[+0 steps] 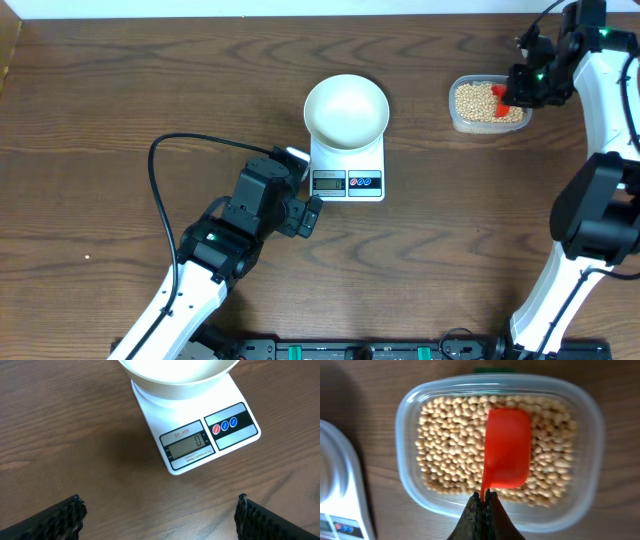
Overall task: Scoop item into bowl and weigh 50g on scale
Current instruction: 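Lower the red scoop into the soybeans and scoop with the right gripper, then lift the filled scoop and carry it over the white bowl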
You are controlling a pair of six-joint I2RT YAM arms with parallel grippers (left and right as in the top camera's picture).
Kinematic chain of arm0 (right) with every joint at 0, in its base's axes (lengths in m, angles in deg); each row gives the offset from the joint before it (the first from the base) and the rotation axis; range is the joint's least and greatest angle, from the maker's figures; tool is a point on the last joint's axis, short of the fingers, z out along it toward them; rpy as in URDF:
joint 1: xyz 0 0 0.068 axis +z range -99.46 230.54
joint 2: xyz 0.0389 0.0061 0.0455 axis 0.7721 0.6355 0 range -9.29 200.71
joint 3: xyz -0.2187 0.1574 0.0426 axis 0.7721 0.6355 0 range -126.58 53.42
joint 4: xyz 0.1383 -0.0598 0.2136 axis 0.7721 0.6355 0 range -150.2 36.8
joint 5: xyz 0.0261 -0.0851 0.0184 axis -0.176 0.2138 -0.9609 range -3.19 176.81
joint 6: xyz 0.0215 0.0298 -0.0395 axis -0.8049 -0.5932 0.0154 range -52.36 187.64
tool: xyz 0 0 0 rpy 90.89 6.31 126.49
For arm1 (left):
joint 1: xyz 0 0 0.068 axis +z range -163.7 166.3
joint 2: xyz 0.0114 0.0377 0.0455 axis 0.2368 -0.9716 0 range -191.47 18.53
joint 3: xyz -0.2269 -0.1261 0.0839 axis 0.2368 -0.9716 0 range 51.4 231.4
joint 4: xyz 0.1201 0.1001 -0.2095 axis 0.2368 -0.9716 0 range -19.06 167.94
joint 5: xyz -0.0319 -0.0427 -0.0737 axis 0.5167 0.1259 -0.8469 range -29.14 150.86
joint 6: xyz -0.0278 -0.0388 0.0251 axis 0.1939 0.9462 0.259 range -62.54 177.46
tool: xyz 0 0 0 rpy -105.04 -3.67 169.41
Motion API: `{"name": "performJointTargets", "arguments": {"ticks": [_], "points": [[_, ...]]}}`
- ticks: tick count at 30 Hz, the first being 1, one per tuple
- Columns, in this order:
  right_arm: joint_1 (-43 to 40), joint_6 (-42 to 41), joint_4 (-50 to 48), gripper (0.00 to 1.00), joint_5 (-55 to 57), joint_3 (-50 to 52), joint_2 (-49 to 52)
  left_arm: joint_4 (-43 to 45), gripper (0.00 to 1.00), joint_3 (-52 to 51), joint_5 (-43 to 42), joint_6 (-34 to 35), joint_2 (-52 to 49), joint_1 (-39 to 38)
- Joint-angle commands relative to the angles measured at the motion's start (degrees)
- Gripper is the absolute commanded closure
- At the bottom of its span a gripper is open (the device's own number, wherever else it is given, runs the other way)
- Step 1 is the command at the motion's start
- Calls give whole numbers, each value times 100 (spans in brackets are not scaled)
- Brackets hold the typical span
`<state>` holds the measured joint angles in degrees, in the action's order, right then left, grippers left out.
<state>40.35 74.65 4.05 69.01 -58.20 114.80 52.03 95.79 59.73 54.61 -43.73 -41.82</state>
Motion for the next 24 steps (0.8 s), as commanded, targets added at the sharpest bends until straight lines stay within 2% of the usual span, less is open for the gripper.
{"name": "performJointTargets", "arguments": {"ticks": [1, 14, 24], "points": [[66, 81, 22, 99, -623, -42, 269, -17, 3, 63, 31, -33, -22, 24], [-129, 87, 48, 99, -1777, -35, 647, -17, 3, 63, 31, -31, -22, 24], [-675, 612, 227, 99, -2946, -35, 675, -17, 3, 61, 31, -33, -22, 24]]}}
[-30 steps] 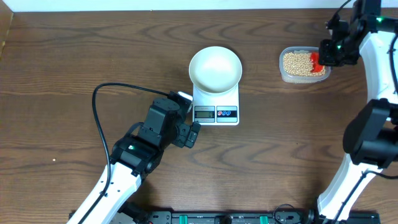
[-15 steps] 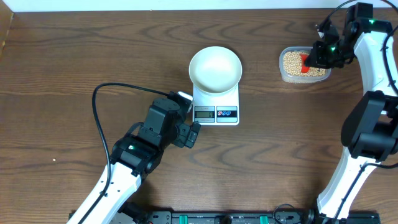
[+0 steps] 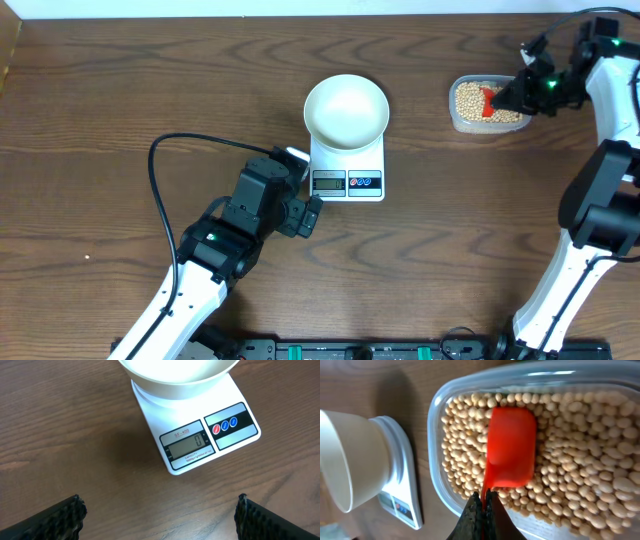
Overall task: Scoop item into bowl and weigh 50g on scale
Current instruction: 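Lift the filled scoop and carry it over the white bowl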
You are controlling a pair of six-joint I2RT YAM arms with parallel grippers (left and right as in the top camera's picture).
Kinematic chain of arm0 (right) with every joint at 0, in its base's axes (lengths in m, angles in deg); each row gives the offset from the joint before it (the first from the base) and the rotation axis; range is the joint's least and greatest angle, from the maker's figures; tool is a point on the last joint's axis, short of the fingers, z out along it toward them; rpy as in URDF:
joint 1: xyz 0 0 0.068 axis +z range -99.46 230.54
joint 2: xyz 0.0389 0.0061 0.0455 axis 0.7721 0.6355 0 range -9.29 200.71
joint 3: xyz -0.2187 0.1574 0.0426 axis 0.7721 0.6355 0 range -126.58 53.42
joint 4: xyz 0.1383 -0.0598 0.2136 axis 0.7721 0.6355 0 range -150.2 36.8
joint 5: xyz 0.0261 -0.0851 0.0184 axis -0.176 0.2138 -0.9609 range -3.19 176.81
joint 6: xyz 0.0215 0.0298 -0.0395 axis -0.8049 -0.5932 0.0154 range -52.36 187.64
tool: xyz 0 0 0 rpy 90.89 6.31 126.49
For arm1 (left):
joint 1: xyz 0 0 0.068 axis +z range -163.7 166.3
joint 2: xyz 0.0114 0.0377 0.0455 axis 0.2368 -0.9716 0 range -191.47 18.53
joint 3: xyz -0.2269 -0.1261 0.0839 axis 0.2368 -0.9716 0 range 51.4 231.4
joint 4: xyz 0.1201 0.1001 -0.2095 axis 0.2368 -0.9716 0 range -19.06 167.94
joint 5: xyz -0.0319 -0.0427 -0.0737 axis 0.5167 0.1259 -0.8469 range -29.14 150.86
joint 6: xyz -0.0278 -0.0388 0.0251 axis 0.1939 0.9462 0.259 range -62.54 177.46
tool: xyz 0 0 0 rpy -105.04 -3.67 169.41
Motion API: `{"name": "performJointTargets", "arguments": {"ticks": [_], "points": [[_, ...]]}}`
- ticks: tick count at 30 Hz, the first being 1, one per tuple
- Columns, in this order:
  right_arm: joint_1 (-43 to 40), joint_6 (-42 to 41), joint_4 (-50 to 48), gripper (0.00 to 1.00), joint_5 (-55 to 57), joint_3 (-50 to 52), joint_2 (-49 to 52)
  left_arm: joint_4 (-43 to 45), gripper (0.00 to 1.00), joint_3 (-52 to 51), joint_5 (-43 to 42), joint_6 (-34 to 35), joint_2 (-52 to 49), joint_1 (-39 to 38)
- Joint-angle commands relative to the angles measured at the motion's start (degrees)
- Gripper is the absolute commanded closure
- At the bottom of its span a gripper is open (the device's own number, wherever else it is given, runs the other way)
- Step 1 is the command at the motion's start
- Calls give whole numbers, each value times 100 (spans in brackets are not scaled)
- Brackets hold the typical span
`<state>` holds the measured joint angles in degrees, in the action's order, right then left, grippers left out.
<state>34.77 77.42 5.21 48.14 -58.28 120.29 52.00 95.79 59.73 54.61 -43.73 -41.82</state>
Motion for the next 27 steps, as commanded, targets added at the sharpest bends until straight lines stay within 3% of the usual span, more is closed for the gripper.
{"name": "performJointTargets", "arguments": {"ticks": [1, 27], "points": [[-162, 407, 146, 99, -968, -24, 127, -15, 3, 63, 28, -31, -22, 24], [-1274, 699, -293, 99, -3163, 962, 138, -15, 3, 61, 28, -33, -22, 24]]}}
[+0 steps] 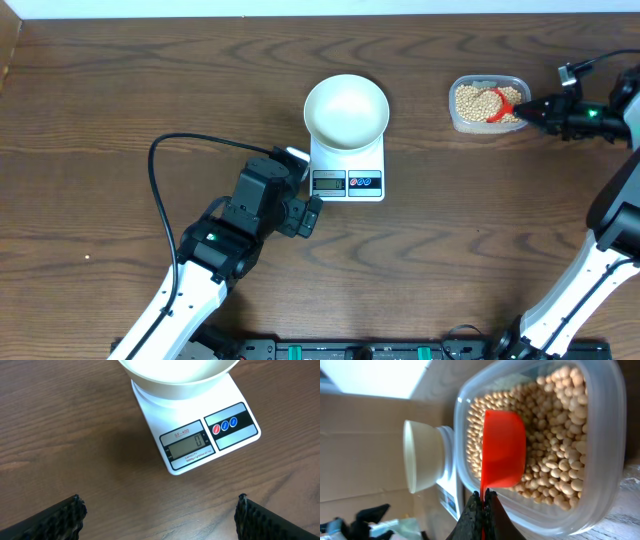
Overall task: Scoop item into bowl and weigh 50g on scale
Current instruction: 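Lift the filled scoop and carry it over the white bowl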
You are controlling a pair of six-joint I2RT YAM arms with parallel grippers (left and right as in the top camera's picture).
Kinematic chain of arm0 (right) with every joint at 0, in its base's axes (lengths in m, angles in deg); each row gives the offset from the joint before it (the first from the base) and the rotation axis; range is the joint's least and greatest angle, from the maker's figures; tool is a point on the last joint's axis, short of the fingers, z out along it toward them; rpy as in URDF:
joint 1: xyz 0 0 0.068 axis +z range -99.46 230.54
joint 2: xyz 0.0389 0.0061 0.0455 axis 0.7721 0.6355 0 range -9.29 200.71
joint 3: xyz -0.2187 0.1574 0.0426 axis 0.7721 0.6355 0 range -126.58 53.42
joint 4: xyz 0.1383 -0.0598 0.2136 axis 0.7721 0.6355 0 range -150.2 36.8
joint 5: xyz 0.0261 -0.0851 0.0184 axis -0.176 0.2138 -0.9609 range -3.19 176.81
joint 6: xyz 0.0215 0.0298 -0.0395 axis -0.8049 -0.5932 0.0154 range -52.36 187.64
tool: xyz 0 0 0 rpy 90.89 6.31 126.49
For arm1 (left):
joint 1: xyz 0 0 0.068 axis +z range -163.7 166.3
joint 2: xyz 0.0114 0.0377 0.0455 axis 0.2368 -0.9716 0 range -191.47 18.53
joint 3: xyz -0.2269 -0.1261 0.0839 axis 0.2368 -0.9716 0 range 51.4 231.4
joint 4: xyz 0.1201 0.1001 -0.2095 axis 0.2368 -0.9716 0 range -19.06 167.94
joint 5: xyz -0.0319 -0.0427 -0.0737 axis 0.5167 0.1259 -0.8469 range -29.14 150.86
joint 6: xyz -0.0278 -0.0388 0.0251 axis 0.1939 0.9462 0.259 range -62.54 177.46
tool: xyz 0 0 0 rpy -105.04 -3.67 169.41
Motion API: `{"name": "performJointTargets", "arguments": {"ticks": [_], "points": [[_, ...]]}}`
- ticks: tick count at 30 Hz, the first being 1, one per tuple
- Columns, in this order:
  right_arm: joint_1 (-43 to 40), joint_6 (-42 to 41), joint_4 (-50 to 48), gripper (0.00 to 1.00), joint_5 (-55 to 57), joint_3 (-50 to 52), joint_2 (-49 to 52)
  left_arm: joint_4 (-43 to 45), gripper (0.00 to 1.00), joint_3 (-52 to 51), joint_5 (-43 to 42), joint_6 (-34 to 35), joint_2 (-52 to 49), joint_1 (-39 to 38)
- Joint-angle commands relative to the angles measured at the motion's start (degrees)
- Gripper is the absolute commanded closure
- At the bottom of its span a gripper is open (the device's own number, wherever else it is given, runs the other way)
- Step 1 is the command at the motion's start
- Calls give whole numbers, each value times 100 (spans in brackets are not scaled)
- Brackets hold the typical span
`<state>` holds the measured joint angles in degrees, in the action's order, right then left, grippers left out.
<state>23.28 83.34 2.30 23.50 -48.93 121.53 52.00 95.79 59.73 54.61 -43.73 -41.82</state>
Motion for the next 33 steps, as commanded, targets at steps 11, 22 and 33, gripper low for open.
{"name": "performJointTargets", "arguments": {"ticks": [11, 22, 33], "points": [[-339, 107, 50, 99, -1473, 26, 13, -15, 3, 63, 28, -33, -22, 24], [-149, 55, 48, 99, -2549, 26, 13, -15, 3, 63, 31, -33, -22, 24], [516, -310, 2, 99, -2621, 24, 11, -15, 3, 63, 31, -33, -22, 24]]}}
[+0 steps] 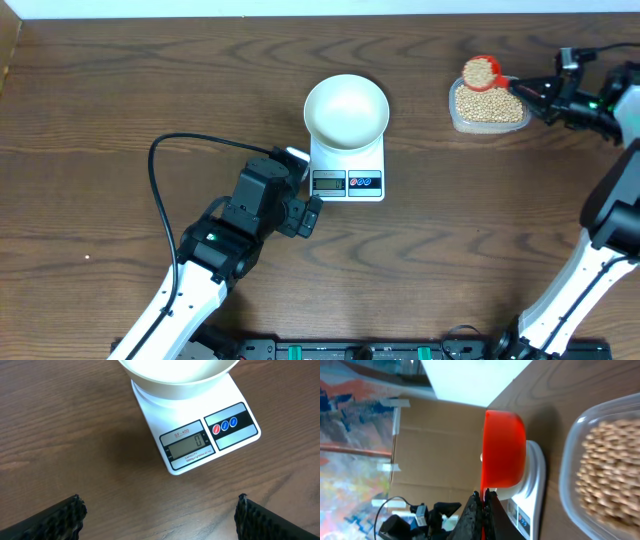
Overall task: Scoop item into bowl and weigh 50g on scale
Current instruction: 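Lift the filled scoop and carry it over the white bowl, then tilt the red scoop to pour soybeans into the bowl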
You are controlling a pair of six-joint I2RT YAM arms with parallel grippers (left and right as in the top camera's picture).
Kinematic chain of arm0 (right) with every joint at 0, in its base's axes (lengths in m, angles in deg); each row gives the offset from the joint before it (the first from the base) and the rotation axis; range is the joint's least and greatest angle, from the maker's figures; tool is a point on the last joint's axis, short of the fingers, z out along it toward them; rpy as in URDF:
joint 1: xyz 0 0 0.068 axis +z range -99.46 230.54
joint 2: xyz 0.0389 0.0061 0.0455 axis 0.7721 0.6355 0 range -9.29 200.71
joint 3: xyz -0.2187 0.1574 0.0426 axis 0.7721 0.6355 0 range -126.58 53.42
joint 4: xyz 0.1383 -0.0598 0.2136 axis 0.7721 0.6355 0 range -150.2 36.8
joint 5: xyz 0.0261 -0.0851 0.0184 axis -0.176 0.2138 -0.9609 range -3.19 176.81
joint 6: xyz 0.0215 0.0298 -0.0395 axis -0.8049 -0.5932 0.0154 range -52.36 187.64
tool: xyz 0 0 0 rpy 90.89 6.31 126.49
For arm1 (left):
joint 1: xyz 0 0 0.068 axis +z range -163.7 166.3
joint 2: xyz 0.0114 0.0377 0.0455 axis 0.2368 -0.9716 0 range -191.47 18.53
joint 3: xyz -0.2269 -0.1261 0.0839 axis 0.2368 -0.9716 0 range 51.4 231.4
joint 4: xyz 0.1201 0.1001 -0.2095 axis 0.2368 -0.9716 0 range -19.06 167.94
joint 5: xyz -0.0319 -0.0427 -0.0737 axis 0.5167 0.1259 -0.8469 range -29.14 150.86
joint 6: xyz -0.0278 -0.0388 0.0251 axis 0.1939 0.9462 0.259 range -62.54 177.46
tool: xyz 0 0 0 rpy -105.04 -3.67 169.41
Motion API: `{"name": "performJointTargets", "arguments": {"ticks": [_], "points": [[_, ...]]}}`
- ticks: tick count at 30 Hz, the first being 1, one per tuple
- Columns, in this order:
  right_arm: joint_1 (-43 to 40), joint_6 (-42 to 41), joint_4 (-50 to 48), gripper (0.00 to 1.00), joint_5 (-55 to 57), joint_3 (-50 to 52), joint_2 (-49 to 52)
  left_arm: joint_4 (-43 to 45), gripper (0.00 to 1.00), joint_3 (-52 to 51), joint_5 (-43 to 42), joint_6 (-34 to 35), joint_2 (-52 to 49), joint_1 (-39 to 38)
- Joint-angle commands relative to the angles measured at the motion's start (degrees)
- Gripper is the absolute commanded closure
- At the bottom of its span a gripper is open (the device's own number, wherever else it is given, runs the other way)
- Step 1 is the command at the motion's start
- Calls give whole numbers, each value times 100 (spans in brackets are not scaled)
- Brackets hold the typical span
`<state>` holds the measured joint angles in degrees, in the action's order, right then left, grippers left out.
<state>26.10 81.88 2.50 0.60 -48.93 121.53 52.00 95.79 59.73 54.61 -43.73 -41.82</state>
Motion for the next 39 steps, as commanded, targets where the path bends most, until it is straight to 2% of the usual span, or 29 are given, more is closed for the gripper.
{"name": "performJointTargets", "arguments": {"ticks": [1, 23, 39], "points": [[306, -208, -17, 99, -330, 24, 11, -15, 3, 63, 31, -33, -22, 24], [1923, -896, -9, 99, -280, -984, 11, -15, 3, 63, 28, -33, -22, 24], [2863, -822, 487, 99, 2358, -1241, -380, -15, 3, 63, 31, -33, -22, 24]]}}
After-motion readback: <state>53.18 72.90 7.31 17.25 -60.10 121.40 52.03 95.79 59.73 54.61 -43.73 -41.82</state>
